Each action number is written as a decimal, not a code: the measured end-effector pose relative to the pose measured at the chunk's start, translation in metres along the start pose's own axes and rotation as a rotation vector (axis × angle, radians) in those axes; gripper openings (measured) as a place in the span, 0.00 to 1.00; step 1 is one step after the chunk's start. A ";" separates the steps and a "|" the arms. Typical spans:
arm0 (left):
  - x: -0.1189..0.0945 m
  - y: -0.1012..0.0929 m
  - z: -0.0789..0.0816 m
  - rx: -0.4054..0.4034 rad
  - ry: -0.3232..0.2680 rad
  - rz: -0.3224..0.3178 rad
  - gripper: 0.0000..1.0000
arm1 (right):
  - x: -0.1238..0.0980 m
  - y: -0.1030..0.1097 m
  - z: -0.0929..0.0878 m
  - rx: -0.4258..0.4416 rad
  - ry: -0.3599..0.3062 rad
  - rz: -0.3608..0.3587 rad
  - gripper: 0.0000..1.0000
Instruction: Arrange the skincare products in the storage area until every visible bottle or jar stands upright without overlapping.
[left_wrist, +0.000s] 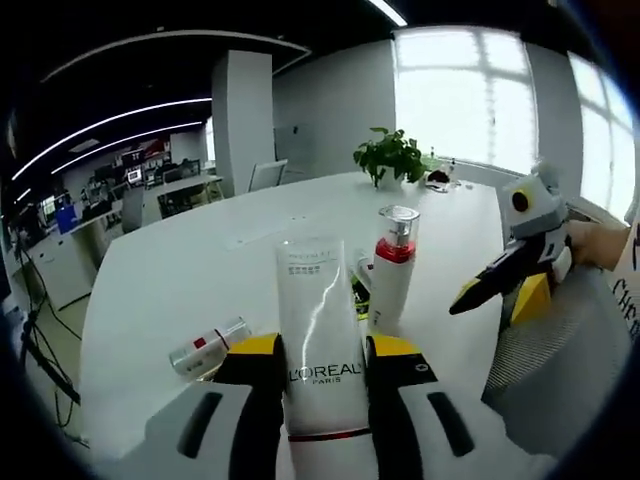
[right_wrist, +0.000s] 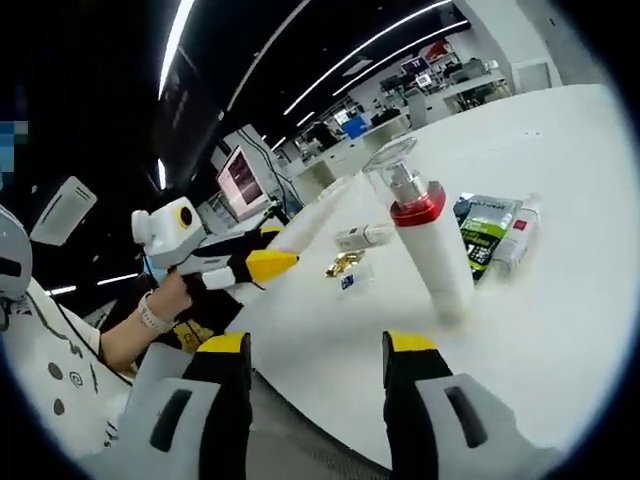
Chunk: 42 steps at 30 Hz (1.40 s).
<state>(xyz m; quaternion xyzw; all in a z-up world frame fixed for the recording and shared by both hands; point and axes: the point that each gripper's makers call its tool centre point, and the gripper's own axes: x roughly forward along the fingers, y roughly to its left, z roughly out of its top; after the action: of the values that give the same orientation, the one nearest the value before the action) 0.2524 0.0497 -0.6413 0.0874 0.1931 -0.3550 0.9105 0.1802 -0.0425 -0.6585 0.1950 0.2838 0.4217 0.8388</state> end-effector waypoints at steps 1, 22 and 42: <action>-0.001 0.000 0.000 0.001 -0.001 0.000 0.26 | 0.002 0.003 0.002 0.008 -0.007 0.009 0.51; -0.016 -0.019 0.002 0.028 -0.057 -0.040 0.26 | 0.046 0.026 0.039 0.365 -0.207 0.134 0.47; -0.014 -0.049 0.002 0.149 -0.052 -0.129 0.26 | 0.063 0.010 0.061 0.592 -0.305 0.159 0.28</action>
<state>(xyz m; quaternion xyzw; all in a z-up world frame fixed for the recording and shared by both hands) 0.2104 0.0216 -0.6346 0.1332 0.1477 -0.4282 0.8815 0.2438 0.0098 -0.6257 0.5125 0.2489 0.3511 0.7431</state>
